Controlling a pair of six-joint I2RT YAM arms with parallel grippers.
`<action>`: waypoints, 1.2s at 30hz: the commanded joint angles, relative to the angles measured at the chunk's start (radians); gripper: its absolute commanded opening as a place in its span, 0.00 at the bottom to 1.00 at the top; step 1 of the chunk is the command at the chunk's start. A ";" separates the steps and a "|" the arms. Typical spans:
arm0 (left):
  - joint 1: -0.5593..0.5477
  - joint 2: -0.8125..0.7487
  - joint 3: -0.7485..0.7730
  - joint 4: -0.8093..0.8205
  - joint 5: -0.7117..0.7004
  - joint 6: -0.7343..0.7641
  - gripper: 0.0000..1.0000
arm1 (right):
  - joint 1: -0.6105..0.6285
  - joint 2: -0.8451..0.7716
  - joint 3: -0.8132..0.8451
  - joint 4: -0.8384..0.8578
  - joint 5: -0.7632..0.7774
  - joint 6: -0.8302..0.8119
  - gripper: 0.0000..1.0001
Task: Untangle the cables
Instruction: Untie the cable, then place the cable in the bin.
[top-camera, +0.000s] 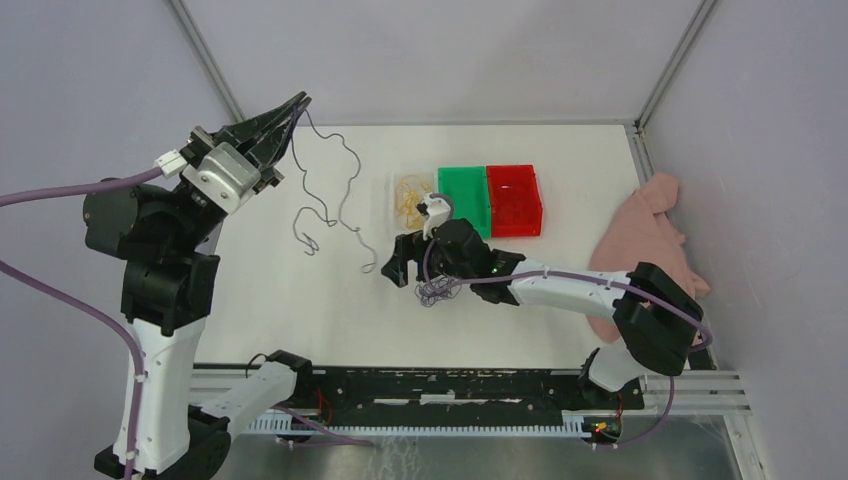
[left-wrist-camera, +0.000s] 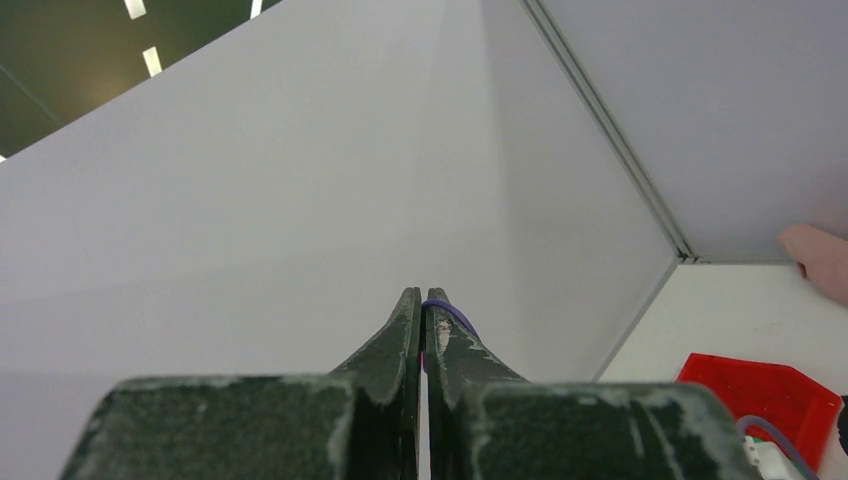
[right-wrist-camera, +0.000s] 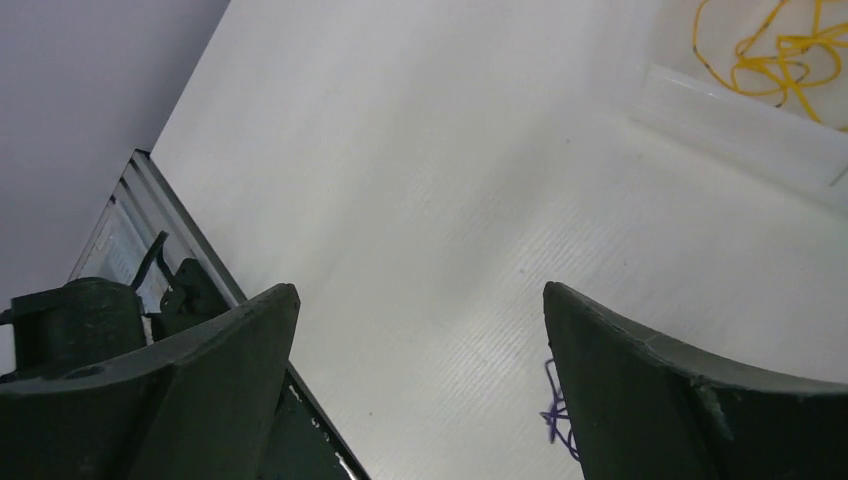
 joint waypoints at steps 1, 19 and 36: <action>-0.002 -0.020 -0.015 -0.028 0.046 0.016 0.03 | -0.003 -0.075 0.047 -0.054 -0.032 -0.067 0.99; -0.002 -0.086 -0.230 0.006 0.155 -0.089 0.03 | -0.097 -0.263 0.221 -0.390 0.131 -0.297 0.95; -0.059 0.091 -0.293 0.215 0.146 -0.202 0.03 | -0.508 -0.197 0.306 -0.544 0.300 -0.202 0.92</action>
